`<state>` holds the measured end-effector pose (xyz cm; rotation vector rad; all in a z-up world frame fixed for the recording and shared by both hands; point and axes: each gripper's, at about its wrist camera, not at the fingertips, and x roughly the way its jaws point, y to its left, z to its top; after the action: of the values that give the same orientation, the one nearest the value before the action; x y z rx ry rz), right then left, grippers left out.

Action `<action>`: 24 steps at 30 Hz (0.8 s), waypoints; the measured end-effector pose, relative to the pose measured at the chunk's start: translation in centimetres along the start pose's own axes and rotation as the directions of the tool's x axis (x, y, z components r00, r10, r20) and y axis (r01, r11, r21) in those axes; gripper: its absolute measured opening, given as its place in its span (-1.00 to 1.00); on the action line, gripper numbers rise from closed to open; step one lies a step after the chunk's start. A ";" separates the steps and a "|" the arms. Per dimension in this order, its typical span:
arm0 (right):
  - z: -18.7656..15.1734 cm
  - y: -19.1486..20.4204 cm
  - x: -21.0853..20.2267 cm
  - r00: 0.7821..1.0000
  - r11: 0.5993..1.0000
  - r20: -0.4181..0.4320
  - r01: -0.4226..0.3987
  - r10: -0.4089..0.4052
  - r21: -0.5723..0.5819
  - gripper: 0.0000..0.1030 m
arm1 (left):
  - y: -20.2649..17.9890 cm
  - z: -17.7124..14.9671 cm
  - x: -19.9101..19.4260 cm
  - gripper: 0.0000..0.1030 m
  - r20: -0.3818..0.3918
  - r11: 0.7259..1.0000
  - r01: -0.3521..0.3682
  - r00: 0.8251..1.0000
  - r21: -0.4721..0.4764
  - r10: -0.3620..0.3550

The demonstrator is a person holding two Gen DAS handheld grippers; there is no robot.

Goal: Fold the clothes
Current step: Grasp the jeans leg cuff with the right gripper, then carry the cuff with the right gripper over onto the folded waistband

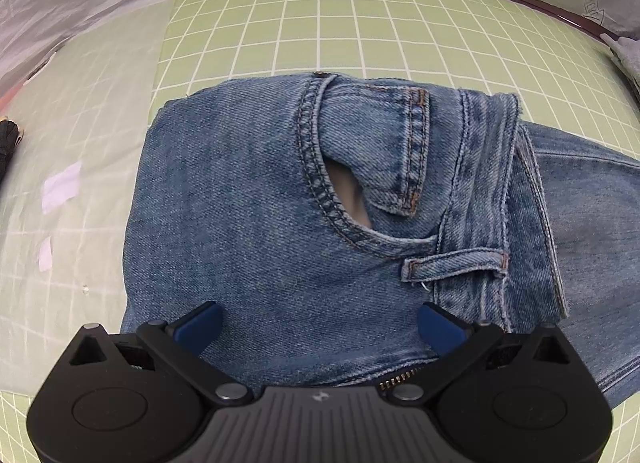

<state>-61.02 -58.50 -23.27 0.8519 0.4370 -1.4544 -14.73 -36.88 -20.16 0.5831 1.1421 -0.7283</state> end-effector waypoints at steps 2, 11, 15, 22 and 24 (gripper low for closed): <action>0.1 0.5 -0.6 1.000 1.000 0.011 -0.024 0.024 -0.004 -0.79 | 0.4 -0.3 0.2 1.00 0.009 1.000 0.003 1.000 -0.002 -0.003; 0.1 4.1 -4.0 0.975 0.976 0.035 -0.219 0.219 0.012 -0.86 | 0.6 -0.8 0.6 1.00 0.019 1.000 0.019 1.000 0.017 -0.020; -0.9 6.0 -5.0 0.959 0.959 0.026 -0.283 0.283 0.003 -0.86 | 1.1 -0.9 0.4 1.00 0.022 0.999 0.035 0.999 0.029 -0.036; -2.8 10.6 -6.2 0.924 0.924 -0.031 -0.383 0.382 -0.019 -0.86 | 1.9 0.4 0.7 1.00 0.008 0.998 0.043 0.999 0.044 -0.044; -3.4 12.5 -6.6 0.911 0.910 -0.049 -0.413 0.410 -0.050 -0.86 | 1.9 0.9 0.8 1.00 -0.005 0.998 0.047 0.999 0.049 -0.046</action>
<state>-48.91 -52.71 -17.75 0.8644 0.3033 -1.0309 -12.58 -36.55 -20.57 0.6011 1.1469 -0.7975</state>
